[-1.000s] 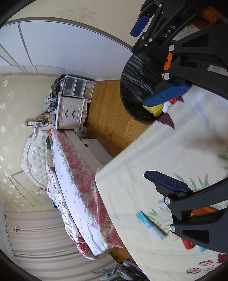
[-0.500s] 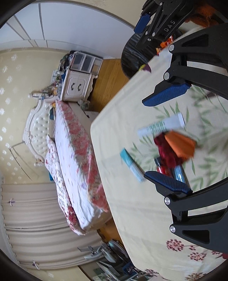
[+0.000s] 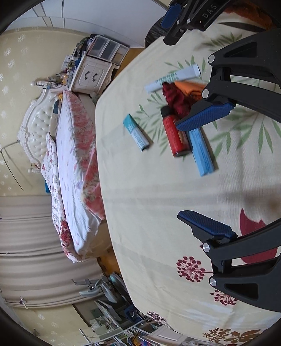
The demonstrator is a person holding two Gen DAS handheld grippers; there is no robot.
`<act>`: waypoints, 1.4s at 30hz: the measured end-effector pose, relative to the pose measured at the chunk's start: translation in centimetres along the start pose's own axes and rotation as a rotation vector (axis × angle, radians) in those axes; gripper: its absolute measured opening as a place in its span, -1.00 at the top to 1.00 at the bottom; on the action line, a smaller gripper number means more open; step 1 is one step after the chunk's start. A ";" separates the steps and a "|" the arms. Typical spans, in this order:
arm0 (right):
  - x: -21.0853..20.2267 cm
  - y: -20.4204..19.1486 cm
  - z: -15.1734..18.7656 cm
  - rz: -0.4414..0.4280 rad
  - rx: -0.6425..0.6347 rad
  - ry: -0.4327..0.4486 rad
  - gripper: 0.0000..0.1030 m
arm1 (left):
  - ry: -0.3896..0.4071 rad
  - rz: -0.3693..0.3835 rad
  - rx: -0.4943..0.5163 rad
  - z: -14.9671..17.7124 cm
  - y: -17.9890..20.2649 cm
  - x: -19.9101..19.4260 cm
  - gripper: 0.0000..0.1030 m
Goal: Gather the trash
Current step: 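Move both open tools from the bin back over the table items, then close the right tool on the orange folded item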
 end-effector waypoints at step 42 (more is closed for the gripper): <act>1.1 -5.0 1.9 -0.013 -0.095 -0.088 -0.06 | -0.028 -0.020 -0.109 2.2 -6.4 -0.4 -0.43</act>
Point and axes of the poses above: each gripper's, at about its wrist camera, not at the fingertips, and x roughly the way its jaws point, y to its right, z to its underside, the point moved 6 cm from there along x, roughly the way its jaws point, and after that the axes turned 2 degrees about -x, right-handed, at the moved point
